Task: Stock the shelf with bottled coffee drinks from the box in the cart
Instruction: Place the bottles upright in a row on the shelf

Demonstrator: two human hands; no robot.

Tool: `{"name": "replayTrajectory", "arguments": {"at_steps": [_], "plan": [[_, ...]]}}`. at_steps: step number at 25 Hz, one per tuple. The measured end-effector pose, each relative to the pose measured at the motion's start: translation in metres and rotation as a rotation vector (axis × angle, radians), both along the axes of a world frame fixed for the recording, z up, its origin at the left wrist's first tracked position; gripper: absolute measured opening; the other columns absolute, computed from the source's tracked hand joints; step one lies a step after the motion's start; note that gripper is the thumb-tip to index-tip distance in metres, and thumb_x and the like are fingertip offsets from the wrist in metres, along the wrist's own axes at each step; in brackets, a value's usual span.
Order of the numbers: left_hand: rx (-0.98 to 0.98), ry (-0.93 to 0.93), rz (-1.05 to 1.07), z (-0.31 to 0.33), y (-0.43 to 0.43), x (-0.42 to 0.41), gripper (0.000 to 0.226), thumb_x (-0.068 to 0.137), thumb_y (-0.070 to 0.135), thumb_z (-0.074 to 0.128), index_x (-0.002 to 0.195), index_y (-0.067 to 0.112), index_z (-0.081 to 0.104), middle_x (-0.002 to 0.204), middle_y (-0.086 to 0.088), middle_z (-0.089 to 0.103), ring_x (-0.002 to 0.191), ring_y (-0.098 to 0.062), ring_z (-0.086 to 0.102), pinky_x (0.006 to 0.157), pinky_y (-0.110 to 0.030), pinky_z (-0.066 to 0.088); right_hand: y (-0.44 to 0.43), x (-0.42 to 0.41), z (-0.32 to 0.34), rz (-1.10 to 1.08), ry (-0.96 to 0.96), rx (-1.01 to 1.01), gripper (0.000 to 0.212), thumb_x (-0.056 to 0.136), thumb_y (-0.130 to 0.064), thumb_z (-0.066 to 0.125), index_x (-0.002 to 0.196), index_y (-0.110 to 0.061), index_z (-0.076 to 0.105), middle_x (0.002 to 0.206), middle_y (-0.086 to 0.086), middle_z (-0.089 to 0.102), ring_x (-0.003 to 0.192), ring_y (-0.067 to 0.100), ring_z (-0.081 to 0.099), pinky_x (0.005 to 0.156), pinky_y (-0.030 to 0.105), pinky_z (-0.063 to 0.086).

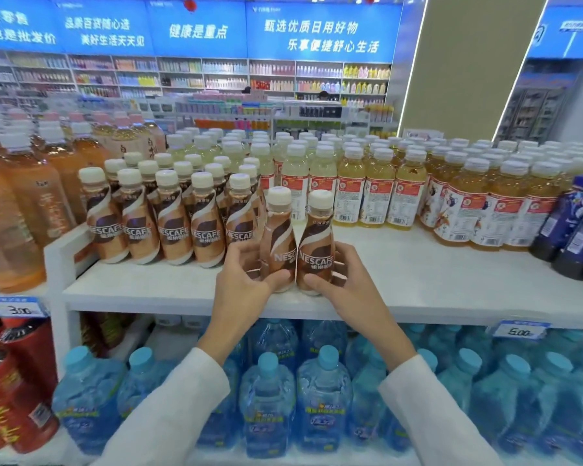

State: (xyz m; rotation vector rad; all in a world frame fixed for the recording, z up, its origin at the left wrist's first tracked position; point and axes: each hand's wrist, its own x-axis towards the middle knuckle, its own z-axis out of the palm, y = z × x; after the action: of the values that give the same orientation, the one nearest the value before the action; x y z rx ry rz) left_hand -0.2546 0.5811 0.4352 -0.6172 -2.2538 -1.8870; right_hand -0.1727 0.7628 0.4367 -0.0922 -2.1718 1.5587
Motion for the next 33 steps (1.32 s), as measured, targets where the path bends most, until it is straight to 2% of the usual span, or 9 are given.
{"name": "replayTrajectory", "arguments": {"at_steps": [4,7,10,12,17,22,26,31,33], "plan": [[-0.055,-0.090,-0.257,0.003,-0.014,-0.012,0.047,0.091,0.006,0.073,0.125,0.031,0.052,0.125,0.011,0.066,0.115,0.003,0.063,0.099,-0.022,0.050,0.005,0.000,0.002,0.038,-0.043,-0.010,0.061,0.085,-0.025,0.082,0.136,-0.030,0.048,0.131,-0.013,0.062,0.120,0.006,0.060,0.107,0.040,0.050],[-0.065,-0.057,-0.226,0.002,-0.013,-0.007,0.054,0.091,0.015,0.076,0.137,0.025,0.051,0.132,0.012,0.061,0.118,0.005,0.059,0.105,-0.025,0.050,0.006,0.001,0.005,0.048,-0.067,-0.009,0.066,0.083,-0.028,0.083,0.138,-0.029,0.047,0.132,-0.015,0.061,0.122,0.005,0.059,0.109,0.038,0.049],[-0.050,-0.024,-0.111,0.003,-0.007,0.001,0.073,0.074,0.038,0.091,0.137,0.028,0.054,0.128,0.013,0.060,0.112,0.000,0.061,0.090,-0.018,0.051,0.005,0.005,0.006,0.019,-0.056,-0.047,0.076,0.080,-0.031,0.086,0.144,-0.029,0.044,0.135,-0.013,0.059,0.123,0.004,0.058,0.106,0.031,0.050],[-0.061,0.022,-0.026,0.005,-0.003,0.006,0.074,0.066,0.043,0.094,0.129,0.033,0.055,0.118,0.017,0.063,0.103,0.004,0.062,0.080,-0.012,0.049,0.002,0.007,0.007,-0.034,-0.031,-0.028,0.067,0.080,-0.030,0.086,0.137,-0.032,0.051,0.130,-0.014,0.063,0.118,0.003,0.062,0.102,0.031,0.053],[-0.032,0.043,0.053,0.000,-0.008,0.014,0.056,0.067,0.040,0.093,0.105,0.046,0.053,0.105,0.024,0.066,0.096,0.017,0.061,0.076,-0.003,0.048,-0.010,0.008,0.006,-0.100,-0.012,0.008,0.052,0.082,-0.030,0.084,0.127,-0.036,0.058,0.119,-0.019,0.068,0.106,-0.005,0.064,0.093,0.022,0.054],[-0.044,0.061,0.166,-0.002,-0.049,0.009,0.055,0.071,0.047,0.089,0.116,0.043,0.059,0.105,0.028,0.067,0.102,0.015,0.060,0.078,-0.003,0.046,-0.055,-0.007,0.004,-0.112,0.003,0.065,0.050,0.078,-0.037,0.085,0.120,-0.042,0.058,0.108,-0.028,0.068,0.101,-0.014,0.062,0.083,0.012,0.048],[-0.011,0.042,0.249,-0.006,-0.104,-0.007,0.051,0.074,0.047,0.087,0.118,0.045,0.061,0.109,0.023,0.069,0.103,0.007,0.064,0.087,-0.017,0.051,-0.110,-0.035,0.006,-0.060,0.010,0.084,0.048,0.077,-0.038,0.086,0.117,-0.043,0.059,0.106,-0.029,0.068,0.099,-0.015,0.061,0.084,0.014,0.051],[0.007,0.077,0.352,-0.007,-0.165,-0.036,0.055,0.083,0.031,0.084,0.133,0.022,0.063,0.124,0.008,0.069,0.113,-0.009,0.065,0.102,-0.039,0.054,-0.184,-0.078,0.011,0.026,0.052,0.080,0.046,0.081,-0.030,0.085,0.116,-0.037,0.057,0.106,-0.027,0.064,0.097,-0.020,0.058,0.079,0.001,0.044],[-0.028,0.116,0.425,-0.009,-0.182,-0.048,0.056,0.085,0.029,0.082,0.136,0.016,0.061,0.130,0.002,0.056,0.118,-0.016,0.061,0.104,-0.042,0.051,-0.208,-0.093,0.011,0.041,0.055,0.076,0.046,0.082,-0.029,0.083,0.121,-0.030,0.059,0.110,-0.020,0.066,0.100,-0.013,0.060,0.083,0.007,0.046]]}}
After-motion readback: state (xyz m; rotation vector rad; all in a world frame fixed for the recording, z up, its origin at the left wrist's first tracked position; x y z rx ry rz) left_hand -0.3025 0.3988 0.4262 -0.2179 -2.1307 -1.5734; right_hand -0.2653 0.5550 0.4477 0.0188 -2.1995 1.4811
